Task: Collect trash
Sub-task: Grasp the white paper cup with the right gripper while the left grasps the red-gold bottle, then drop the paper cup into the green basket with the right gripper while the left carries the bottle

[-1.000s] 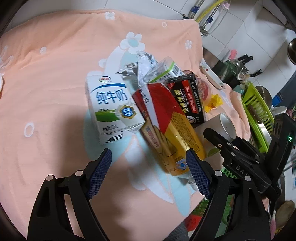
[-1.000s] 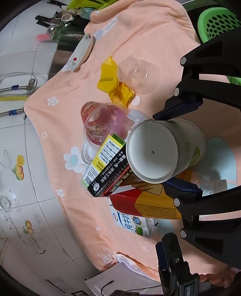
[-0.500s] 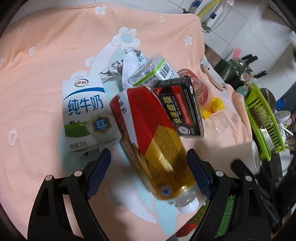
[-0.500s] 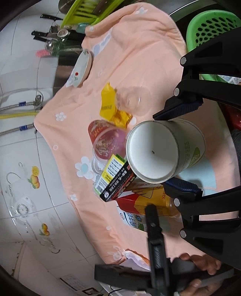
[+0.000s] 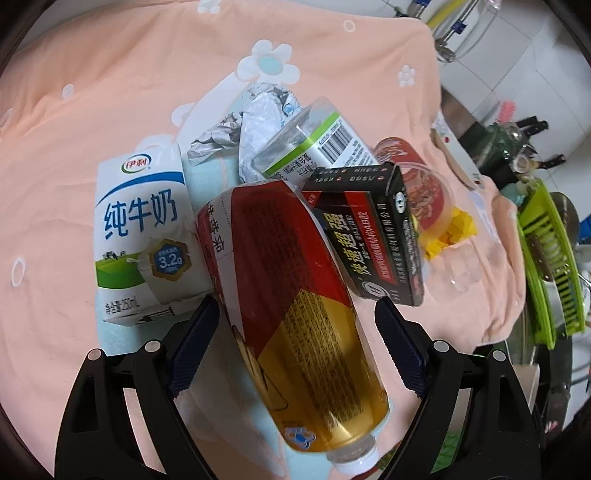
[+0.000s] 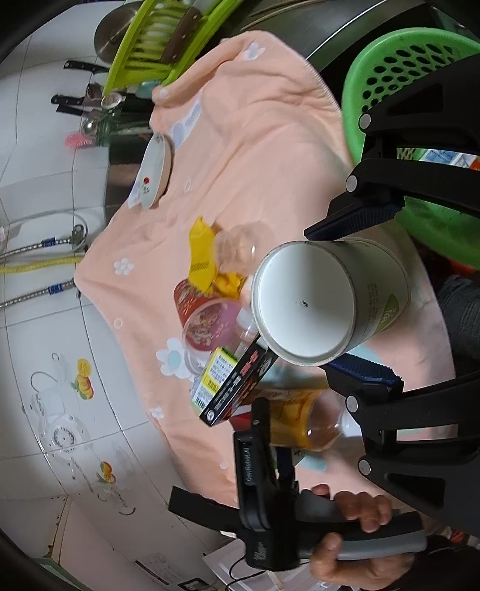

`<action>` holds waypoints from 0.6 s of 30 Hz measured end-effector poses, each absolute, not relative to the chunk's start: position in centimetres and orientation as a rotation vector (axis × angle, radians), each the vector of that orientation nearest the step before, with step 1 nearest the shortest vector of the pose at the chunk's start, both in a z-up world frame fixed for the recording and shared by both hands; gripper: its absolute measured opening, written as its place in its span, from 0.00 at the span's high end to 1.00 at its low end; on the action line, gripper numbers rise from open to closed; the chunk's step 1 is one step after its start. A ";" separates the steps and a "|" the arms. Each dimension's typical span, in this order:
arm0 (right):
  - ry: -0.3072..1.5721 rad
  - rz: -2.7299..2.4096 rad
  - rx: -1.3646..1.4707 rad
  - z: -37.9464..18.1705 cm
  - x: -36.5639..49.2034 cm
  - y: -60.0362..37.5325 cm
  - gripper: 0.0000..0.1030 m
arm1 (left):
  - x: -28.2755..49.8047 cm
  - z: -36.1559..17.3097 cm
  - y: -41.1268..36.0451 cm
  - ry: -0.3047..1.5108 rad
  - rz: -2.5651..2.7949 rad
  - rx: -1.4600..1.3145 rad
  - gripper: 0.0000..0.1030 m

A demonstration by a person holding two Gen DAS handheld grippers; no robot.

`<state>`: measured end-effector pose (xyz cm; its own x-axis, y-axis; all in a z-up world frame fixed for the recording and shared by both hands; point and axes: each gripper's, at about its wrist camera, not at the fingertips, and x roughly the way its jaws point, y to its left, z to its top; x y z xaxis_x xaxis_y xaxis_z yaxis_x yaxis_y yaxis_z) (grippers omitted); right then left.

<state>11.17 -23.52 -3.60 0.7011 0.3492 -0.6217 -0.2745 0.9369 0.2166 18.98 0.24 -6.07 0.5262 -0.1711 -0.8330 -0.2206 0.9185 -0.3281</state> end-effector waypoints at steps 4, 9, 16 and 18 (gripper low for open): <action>0.721 0.326 0.118 -4.1 10.5 -25.0 0.45 | 19.6 -6.5 0.1 1.038 0.069 -0.410 0.17; 0.736 0.289 0.120 -4.9 9.4 -26.9 0.44 | 20.0 -7.1 0.3 1.048 0.098 -0.426 0.22; 0.765 0.234 0.137 -6.3 8.2 -29.3 0.44 | 19.3 -7.0 0.5 1.038 0.082 -0.420 0.24; 0.773 0.222 0.144 -6.7 8.0 -29.9 0.44 | 18.9 -6.9 0.4 1.037 0.066 -0.413 0.24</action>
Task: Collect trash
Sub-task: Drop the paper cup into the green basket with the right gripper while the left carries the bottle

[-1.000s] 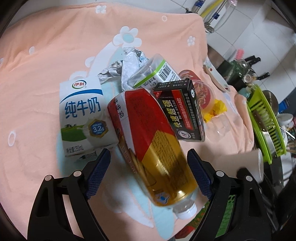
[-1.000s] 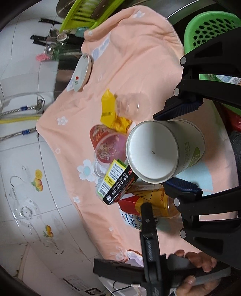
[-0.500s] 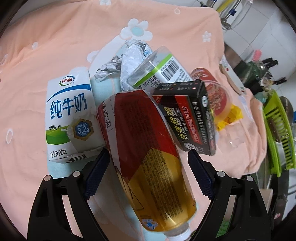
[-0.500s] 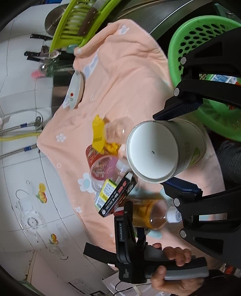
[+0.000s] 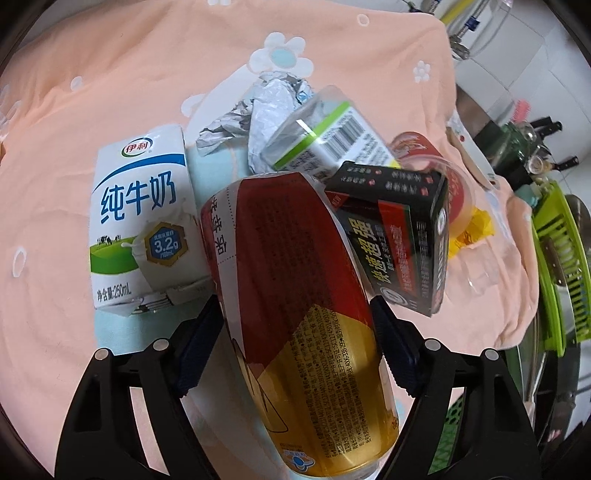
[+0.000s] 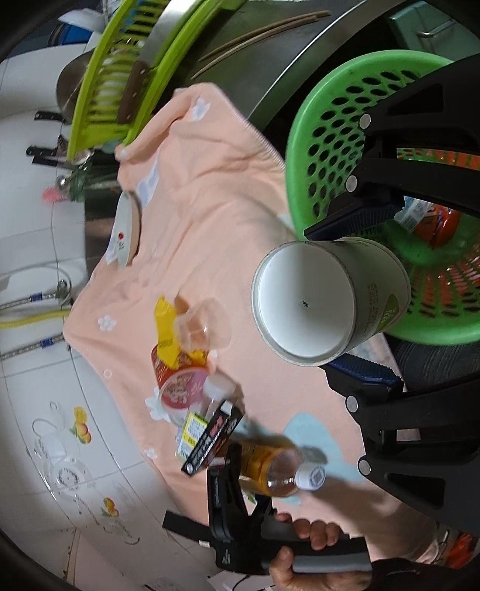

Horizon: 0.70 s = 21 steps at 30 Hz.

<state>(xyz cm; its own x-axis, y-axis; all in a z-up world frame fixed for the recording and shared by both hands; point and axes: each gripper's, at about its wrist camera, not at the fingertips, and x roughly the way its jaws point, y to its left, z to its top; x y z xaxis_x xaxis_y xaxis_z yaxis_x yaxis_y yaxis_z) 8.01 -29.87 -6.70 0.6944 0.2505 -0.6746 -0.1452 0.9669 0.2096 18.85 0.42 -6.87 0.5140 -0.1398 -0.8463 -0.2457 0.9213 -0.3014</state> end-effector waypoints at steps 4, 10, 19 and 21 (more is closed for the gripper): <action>0.791 0.198 0.155 -7.6 7.8 -30.9 0.44 | 17.9 -6.4 0.3 1.030 0.031 -0.404 0.25; 0.821 0.162 0.169 -9.0 7.2 -32.2 0.44 | 16.1 -5.6 0.5 1.009 -0.010 -0.392 0.26; 0.857 0.119 0.184 -10.6 6.3 -33.5 0.44 | 13.7 -4.5 2.3 0.981 -0.040 -0.416 0.28; 0.871 0.109 0.186 -11.1 6.3 -33.8 0.44 | 13.1 -4.2 2.6 0.972 -0.048 -0.415 0.28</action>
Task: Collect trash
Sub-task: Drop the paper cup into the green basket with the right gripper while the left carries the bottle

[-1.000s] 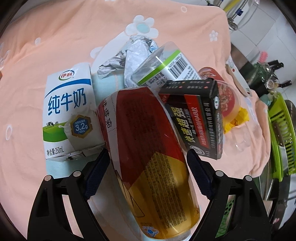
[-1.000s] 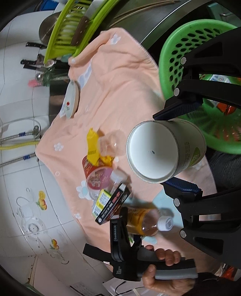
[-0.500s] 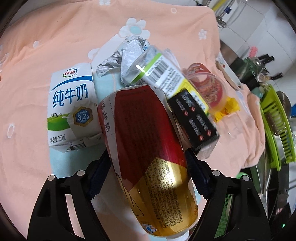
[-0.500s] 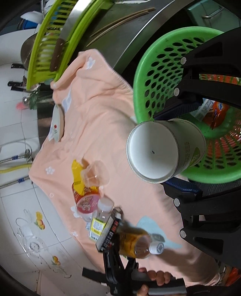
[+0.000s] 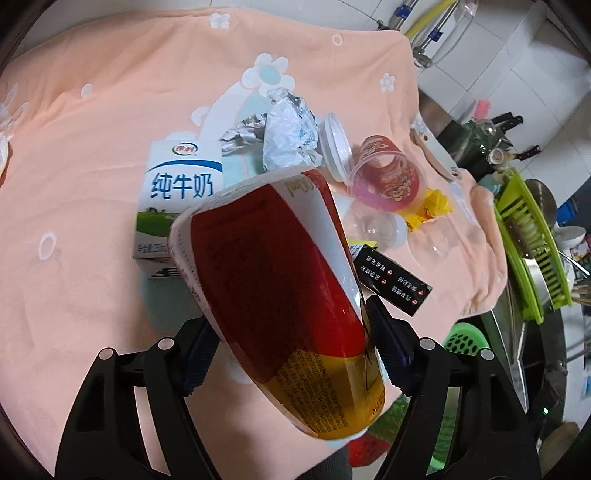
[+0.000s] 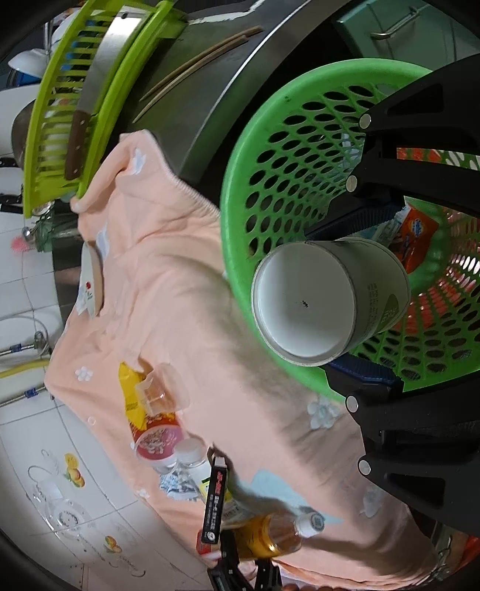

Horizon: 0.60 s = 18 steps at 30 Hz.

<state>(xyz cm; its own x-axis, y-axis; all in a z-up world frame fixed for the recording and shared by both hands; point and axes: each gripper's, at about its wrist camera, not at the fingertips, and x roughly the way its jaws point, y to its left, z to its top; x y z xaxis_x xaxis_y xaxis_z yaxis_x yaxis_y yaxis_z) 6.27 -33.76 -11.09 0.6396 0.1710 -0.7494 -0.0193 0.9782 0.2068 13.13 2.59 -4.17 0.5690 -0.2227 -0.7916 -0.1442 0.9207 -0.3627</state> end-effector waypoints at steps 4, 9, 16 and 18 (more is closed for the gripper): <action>0.911 0.086 0.197 -12.4 6.2 -34.4 0.44 | 12.2 -3.8 3.1 0.966 -0.071 -0.403 0.29; 0.964 0.046 0.195 -13.9 6.4 -35.5 0.44 | 11.3 -3.1 3.4 0.963 -0.111 -0.390 0.29; 1.046 0.008 0.205 -15.8 6.7 -36.5 0.44 | 10.1 -2.1 3.5 0.948 -0.158 -0.365 0.29; 1.056 -0.004 0.198 -16.0 6.6 -36.7 0.44 | 9.9 -1.7 3.3 0.948 -0.186 -0.364 0.29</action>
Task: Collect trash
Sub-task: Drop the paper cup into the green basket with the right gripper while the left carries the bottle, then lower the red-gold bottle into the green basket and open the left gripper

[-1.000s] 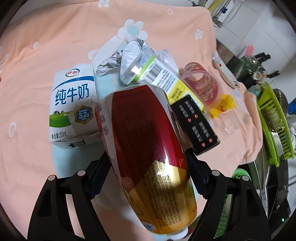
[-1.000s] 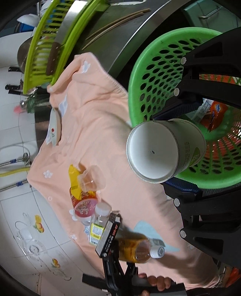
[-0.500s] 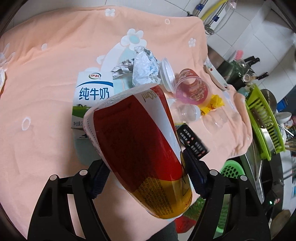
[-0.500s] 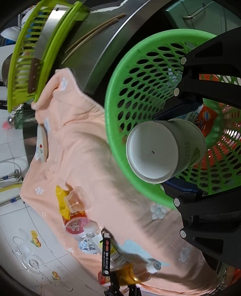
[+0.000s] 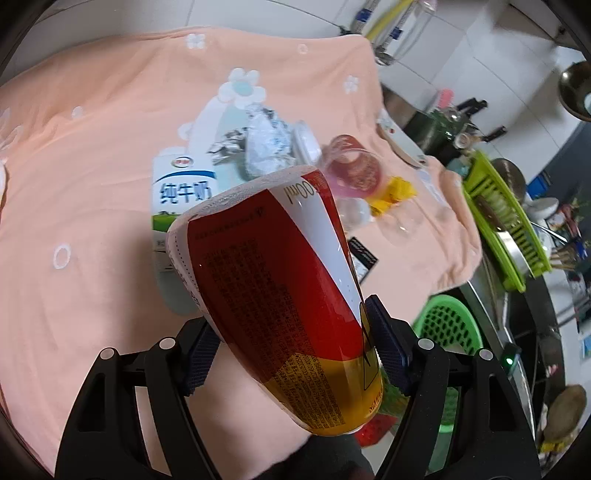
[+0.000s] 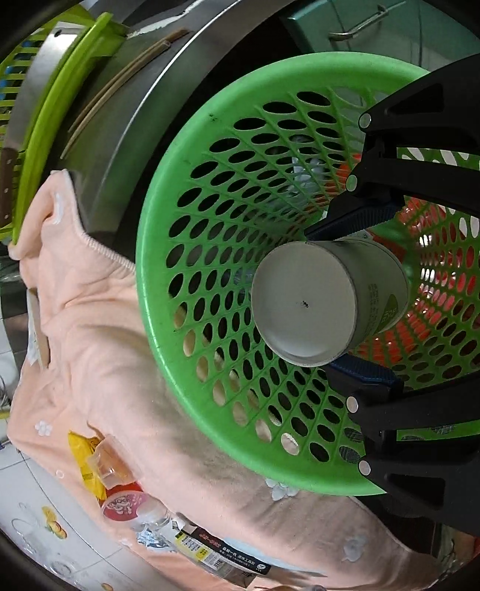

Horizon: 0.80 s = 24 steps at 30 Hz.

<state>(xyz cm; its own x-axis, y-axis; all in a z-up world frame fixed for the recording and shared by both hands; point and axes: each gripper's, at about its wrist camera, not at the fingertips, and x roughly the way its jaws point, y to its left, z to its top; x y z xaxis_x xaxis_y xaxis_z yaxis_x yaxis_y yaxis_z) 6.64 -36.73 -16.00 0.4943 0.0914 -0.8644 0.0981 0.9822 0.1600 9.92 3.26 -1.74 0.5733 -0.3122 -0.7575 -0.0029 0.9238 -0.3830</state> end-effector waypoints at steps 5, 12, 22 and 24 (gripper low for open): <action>1.087 0.005 0.189 -16.4 6.7 -36.6 0.41 | 10.0 -1.0 1.2 0.947 -0.264 -0.341 0.29; 1.064 0.005 0.205 -15.5 5.7 -36.6 0.37 | 11.1 -0.9 -4.2 0.978 -0.392 -0.304 0.29; 0.931 -0.042 0.235 -10.6 2.4 -39.4 0.36 | 12.9 -1.7 -14.4 1.032 -0.586 -0.198 0.29; 0.904 -0.054 0.232 -9.8 1.9 -39.8 0.36 | 13.1 -2.4 -17.0 1.048 -0.622 -0.166 0.29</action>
